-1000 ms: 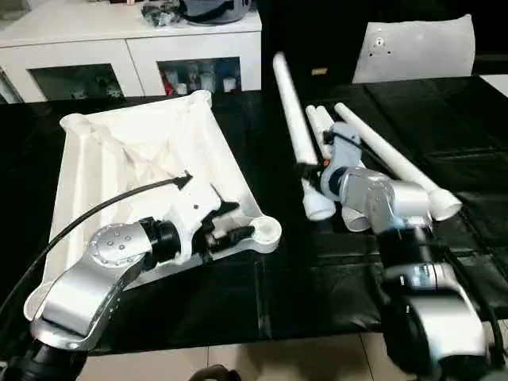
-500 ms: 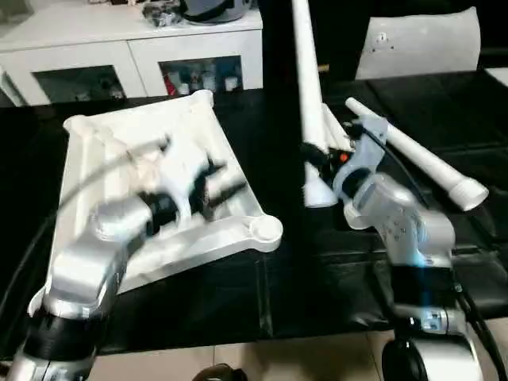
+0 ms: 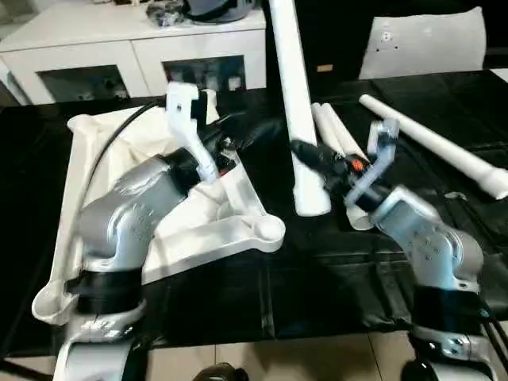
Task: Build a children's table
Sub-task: Pick table leg
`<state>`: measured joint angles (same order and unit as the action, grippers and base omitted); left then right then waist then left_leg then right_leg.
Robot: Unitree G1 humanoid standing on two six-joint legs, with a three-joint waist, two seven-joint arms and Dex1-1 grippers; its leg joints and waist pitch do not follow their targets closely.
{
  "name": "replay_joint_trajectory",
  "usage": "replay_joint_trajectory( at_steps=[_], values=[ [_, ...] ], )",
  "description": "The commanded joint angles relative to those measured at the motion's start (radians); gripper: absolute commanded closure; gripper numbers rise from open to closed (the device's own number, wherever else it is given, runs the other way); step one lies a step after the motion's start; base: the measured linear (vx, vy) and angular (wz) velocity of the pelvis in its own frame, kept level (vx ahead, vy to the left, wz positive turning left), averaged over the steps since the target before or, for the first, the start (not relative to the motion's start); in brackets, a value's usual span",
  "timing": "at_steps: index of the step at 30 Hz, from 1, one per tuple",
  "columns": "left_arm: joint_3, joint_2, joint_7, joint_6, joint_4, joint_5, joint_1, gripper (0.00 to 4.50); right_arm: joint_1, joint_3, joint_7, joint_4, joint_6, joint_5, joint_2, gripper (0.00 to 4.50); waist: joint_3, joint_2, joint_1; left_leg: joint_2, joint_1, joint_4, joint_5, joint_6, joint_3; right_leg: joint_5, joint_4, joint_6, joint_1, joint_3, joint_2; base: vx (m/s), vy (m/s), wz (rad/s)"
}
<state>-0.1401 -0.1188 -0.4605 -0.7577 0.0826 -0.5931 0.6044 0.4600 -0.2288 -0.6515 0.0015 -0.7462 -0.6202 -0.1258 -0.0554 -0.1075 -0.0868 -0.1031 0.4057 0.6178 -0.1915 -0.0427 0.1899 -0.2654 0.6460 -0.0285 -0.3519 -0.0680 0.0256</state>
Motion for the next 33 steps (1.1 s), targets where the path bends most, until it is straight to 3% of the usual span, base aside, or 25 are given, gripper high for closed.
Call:
replay_joint_trajectory(
  at_steps=[1, 4, 6, 7, 8, 13, 16, 23, 26, 30, 33],
  values=[
    [-0.026, -0.001, 0.019, -0.017, -0.011, -0.026, 0.016, 0.33, 0.001, 0.011, -0.026, -0.029, -0.01, -0.026, -0.001, 2.64, 0.068, 0.021, -0.005, -0.149, -0.024, -0.061, -0.077, -0.055, -0.083, 0.012, -0.082, -0.19, 0.028, 0.08, 0.173, 0.0, 0.0, 0.0],
    [-0.049, 0.031, 0.024, -0.029, -0.025, -0.073, 0.031, 0.0, -0.005, 0.02, -0.058, -0.045, -0.014, -0.051, -0.006, 2.64, 0.067, 0.025, -0.01, -0.148, -0.025, -0.059, -0.083, -0.057, -0.081, -0.019, -0.086, -0.184, 0.027, 0.08, 0.174, 0.0, 0.0, 0.0],
    [-0.063, 0.05, 0.028, -0.036, -0.03, -0.101, 0.039, 0.0, -0.009, 0.028, -0.076, -0.058, -0.021, -0.071, -0.01, 2.64, 0.067, 0.023, -0.01, -0.152, -0.026, -0.063, -0.082, -0.06, -0.084, -0.021, -0.085, -0.176, 0.025, 0.079, 0.169, 0.0, 0.0, 0.0],
    [-0.063, 0.05, 0.028, -0.036, -0.03, -0.101, 0.039, 0.0, -0.009, 0.028, -0.076, -0.058, -0.021, -0.071, -0.01, 2.64, 0.068, 0.028, -0.01, -0.155, -0.026, -0.066, -0.078, -0.063, -0.085, -0.015, -0.081, -0.173, 0.026, 0.078, 0.169, 0.0, 0.0, 0.0],
    [-0.064, 0.055, 0.024, -0.039, -0.03, -0.109, 0.042, 0.0, -0.013, 0.036, -0.086, -0.067, -0.023, -0.078, -0.015, 2.64, 0.068, 0.025, -0.01, -0.153, -0.027, -0.065, -0.079, -0.063, -0.084, -0.012, -0.081, -0.174, 0.023, 0.079, 0.17, 0.0, 0.0, 0.0],
    [-0.069, 0.063, 0.033, -0.052, -0.033, -0.126, 0.054, 0.0, -0.023, 0.056, -0.111, -0.082, -0.022, -0.084, -0.027, 2.64, 0.066, 0.028, -0.016, -0.151, -0.025, -0.063, -0.084, -0.054, -0.083, -0.035, -0.088, -0.167, 0.025, 0.081, 0.173, 0.0, 0.0, 0.0],
    [-0.079, 0.068, 0.034, -0.067, -0.032, -0.167, 0.064, 0.0, -0.029, 0.087, -0.12, -0.092, -0.008, -0.062, -0.041, 2.64, 0.066, 0.028, -0.016, -0.153, -0.027, -0.065, -0.085, -0.05, -0.084, -0.027, -0.086, -0.167, 0.023, 0.08, 0.171, 0.0, 0.0, 0.0],
    [-0.046, 0.055, 0.041, -0.046, -0.025, -0.121, 0.047, 0.0, -0.033, 0.15, -0.105, -0.117, 0.049, 0.014, -0.064, 2.64, 0.064, 0.028, -0.015, -0.152, -0.025, -0.065, -0.092, -0.043, -0.085, -0.046, -0.09, -0.154, 0.024, 0.082, 0.172, 0.0, 0.0, 0.0],
    [-0.043, 0.059, 0.047, -0.016, -0.02, -0.113, 0.042, 0.36, -0.025, 0.184, -0.072, -0.106, 0.114, 0.086, -0.07, 2.64, 0.066, 0.026, -0.014, -0.154, -0.026, -0.067, -0.089, -0.04, -0.085, -0.026, -0.086, -0.155, 0.021, 0.08, 0.169, 0.0, 0.0, 0.0],
    [-0.028, 0.051, 0.064, 0.006, -0.012, -0.09, 0.036, 0.66, -0.02, 0.198, -0.045, -0.095, 0.158, 0.118, -0.063, 2.64, 0.075, 0.028, -0.015, -0.151, -0.021, -0.059, -0.041, -0.068, -0.084, 0.066, -0.075, -0.163, 0.023, 0.078, 0.17, 0.0, 0.0, 0.0],
    [-0.02, 0.061, 0.09, 0.025, -0.002, -0.059, 0.021, 0.78, -0.011, 0.22, -0.024, -0.084, 0.223, 0.168, -0.057, 2.64, 0.079, 0.025, -0.013, -0.156, -0.019, -0.053, -0.003, -0.116, -0.085, 0.15, -0.06, -0.171, 0.016, 0.073, 0.168, 0.0, 0.0, 0.0]
  ],
)
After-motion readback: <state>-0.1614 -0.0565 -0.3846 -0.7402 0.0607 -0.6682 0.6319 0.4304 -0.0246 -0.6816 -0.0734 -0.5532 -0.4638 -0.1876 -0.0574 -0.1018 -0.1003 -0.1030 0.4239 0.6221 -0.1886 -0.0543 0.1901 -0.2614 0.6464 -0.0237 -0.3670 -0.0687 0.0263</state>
